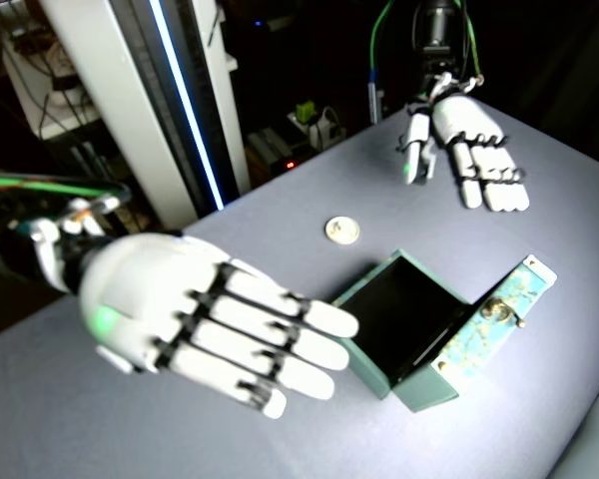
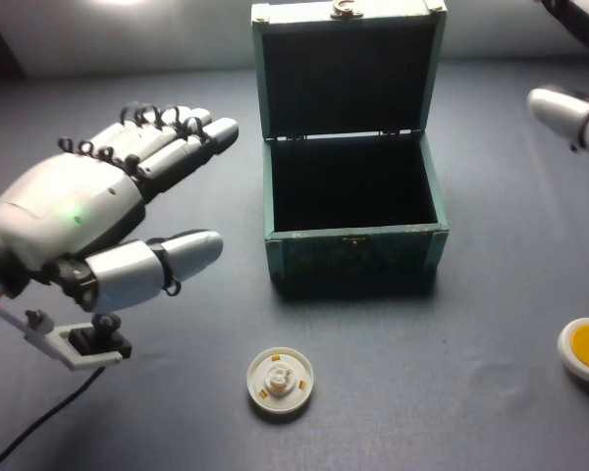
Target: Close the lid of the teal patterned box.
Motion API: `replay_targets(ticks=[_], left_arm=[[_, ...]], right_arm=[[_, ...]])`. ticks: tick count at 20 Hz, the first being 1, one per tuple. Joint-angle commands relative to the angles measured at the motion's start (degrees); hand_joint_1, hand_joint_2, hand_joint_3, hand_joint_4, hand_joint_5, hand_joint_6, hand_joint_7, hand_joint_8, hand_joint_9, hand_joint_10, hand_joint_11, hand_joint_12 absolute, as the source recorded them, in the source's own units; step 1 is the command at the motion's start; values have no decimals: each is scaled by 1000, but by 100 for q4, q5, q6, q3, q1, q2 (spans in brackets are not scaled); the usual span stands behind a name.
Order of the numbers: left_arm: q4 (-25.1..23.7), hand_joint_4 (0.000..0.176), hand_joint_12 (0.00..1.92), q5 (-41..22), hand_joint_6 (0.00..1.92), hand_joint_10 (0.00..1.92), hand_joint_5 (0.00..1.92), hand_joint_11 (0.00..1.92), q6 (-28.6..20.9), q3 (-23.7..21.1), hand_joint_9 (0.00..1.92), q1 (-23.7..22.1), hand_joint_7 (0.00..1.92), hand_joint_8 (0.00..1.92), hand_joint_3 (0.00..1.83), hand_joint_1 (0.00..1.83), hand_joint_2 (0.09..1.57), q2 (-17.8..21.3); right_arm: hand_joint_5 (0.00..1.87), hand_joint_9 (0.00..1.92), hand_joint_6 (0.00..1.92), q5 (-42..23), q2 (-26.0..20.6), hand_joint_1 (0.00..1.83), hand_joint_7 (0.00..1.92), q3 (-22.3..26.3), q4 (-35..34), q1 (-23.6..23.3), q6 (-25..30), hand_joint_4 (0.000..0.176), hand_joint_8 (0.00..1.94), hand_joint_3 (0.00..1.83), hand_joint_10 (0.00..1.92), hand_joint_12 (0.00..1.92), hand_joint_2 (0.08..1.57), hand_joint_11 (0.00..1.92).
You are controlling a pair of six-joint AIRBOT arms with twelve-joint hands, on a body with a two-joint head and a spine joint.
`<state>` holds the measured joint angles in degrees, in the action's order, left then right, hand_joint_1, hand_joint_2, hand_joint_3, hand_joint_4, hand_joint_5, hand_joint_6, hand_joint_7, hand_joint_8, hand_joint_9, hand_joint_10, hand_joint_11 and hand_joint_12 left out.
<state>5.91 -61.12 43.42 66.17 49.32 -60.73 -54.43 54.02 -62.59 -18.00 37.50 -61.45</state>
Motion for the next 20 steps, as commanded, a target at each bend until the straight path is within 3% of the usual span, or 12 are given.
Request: replay_targets(ticks=[1,3,5,7,8,11,13,14,16,18,19,20], left_arm=[[-14,76,406,-522,20,0,41,0,-65,57,0,-104,0,0,0,98,1375,-30],[-120,87,394,-308,6,0,29,0,-111,159,0,-228,0,0,0,115,1363,-145],[-186,32,572,-131,11,0,71,0,-156,254,0,-313,9,1,0,156,1348,-242],[-206,26,382,25,7,0,87,0,-227,368,0,-362,27,2,0,129,1350,-375],[-229,12,305,91,8,0,98,0,-265,419,0,-377,47,3,3,108,1364,-429],[-279,0,125,246,6,0,117,0,-284,512,0,-453,51,4,1,101,1368,-528],[-339,15,10,340,4,0,112,12,-313,607,0,-548,32,1,4,81,1377,-640],[-363,27,9,362,3,0,113,13,-328,631,0,-572,24,0,4,98,1381,-667],[-424,37,8,419,5,0,120,3,-356,694,0,-660,21,1,3,158,1386,-736],[-433,16,200,426,4,2,155,2,-356,710,39,-696,87,2,0,185,1405,-753],[-433,14,394,426,8,13,178,0,-356,714,88,-709,139,7,0,219,1413,-754],[-433,27,584,423,10,21,196,0,-356,718,127,-720,180,9,0,256,1413,-756]], right_arm=[[0,1,0,-417,49,158,21,-101,79,-201,21,0,8,0,434,1652,1417,0],[0,0,0,-80,225,164,13,-320,172,-536,21,0,5,0,326,1615,1392,0],[1,0,0,297,426,242,35,-547,245,-831,21,0,6,0,240,1440,1351,0],[0,0,0,658,710,204,4,-837,292,-1145,21,0,0,0,40,1435,1325,0],[0,0,0,794,839,178,0,-952,301,-1274,-3,9,0,0,7,1446,1317,0],[0,0,0,1244,1062,149,0,-1147,294,-1626,-395,0,0,0,0,1450,1296,0],[0,0,0,1638,1249,164,0,-1315,291,-1826,-652,16,0,6,0,1638,1275,0],[0,0,0,1671,1275,105,0,-1342,291,-1836,-656,0,0,10,0,1636,1283,0],[0,29,0,1809,1361,60,15,-1429,290,-1849,-656,0,2,1,18,1394,1291,0],[128,201,44,1833,1369,168,169,-1435,291,-1850,-656,0,33,0,136,1640,1289,0],[211,231,46,1836,1369,147,320,-1431,291,-1850,-656,0,30,1,360,1747,1271,0],[292,339,75,1835,1369,194,546,-1423,291,-1849,-656,0,148,0,880,1858,1267,176]])
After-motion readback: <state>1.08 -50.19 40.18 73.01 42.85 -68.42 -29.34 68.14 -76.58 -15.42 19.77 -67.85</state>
